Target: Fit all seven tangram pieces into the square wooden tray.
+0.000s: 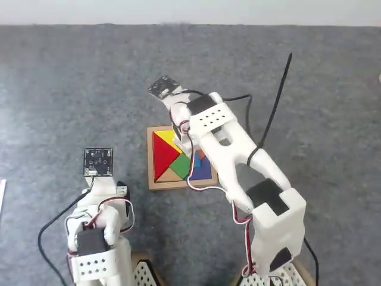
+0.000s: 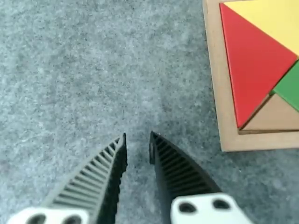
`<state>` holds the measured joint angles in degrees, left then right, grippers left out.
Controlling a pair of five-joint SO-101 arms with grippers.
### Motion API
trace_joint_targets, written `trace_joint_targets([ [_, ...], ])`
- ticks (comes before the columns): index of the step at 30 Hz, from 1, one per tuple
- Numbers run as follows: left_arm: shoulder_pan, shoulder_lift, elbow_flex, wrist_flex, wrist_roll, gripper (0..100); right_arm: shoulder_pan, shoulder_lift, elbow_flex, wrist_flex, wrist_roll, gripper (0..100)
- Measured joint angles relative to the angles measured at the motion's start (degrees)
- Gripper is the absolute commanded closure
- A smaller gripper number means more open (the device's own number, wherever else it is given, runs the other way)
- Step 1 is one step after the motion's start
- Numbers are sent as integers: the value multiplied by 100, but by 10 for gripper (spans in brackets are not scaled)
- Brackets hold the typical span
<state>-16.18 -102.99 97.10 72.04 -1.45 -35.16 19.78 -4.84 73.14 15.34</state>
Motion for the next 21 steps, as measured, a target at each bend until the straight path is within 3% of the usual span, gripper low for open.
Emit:
trace_joint_targets([
  [21, 0, 0, 0, 0, 0, 920, -255, 62, 325, -273, 0, 983],
])
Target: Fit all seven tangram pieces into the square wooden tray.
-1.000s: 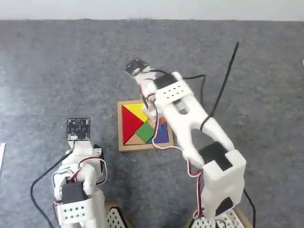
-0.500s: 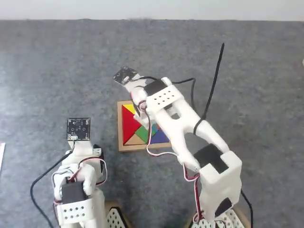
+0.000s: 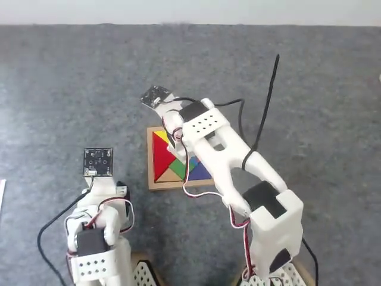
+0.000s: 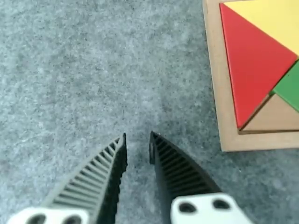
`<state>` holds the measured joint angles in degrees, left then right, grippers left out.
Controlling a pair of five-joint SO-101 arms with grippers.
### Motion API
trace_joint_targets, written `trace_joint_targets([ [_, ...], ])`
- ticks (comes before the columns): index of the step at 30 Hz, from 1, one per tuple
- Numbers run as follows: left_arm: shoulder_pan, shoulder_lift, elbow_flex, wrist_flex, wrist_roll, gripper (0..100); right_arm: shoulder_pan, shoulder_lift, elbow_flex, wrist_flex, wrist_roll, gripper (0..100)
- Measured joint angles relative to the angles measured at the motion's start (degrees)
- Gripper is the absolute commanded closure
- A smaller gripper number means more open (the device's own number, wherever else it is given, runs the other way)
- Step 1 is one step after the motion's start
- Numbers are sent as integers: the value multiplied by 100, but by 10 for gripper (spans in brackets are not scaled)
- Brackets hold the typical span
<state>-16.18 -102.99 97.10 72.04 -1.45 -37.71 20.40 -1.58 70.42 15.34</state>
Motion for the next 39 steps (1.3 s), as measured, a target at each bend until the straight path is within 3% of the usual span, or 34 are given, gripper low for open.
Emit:
trace_joint_targets([
  [12, 0, 0, 0, 0, 0, 920, 62, 193, 26, 62, 0, 983],
  [20, 0, 0, 0, 0, 0, 920, 343, -2084, 440, 1116, 360, 983],
  [33, 0, 0, 0, 0, 0, 920, 2426, -6927, 5020, 448, 589, 985],
  [39, 0, 0, 0, 0, 0, 920, 2866, -9477, 7218, 105, 598, 985],
])
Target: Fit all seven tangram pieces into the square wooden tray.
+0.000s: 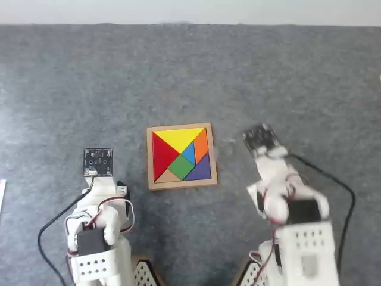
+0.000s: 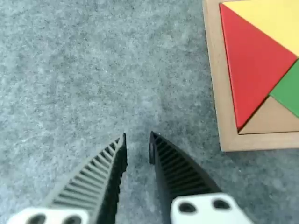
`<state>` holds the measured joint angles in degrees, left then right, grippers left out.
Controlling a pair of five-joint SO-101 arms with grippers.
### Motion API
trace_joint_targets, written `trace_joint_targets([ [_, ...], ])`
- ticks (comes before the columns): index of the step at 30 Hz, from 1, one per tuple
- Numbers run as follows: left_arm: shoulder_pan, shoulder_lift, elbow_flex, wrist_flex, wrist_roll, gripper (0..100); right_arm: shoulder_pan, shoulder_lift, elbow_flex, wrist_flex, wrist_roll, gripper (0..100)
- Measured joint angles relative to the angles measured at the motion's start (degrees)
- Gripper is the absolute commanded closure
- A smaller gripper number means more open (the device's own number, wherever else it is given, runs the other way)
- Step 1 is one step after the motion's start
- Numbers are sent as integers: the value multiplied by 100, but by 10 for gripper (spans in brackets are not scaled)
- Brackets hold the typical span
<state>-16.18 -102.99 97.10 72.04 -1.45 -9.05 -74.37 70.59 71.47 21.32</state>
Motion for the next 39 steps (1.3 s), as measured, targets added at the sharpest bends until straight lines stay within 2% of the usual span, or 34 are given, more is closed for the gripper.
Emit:
trace_joint_targets([
  [6, 0, 0, 0, 0, 0, 920, 774, -2778, 2040, -738, 0, 984],
  [9, 0, 0, 0, 0, 0, 920, 1090, -2470, 2505, -1160, -9, 984],
  [14, 0, 0, 0, 0, 0, 920, 1618, -2180, 2532, -835, -9, 984],
  [39, 0, 0, 0, 0, 0, 920, 1714, -2171, 2532, -677, 0, 984],
])
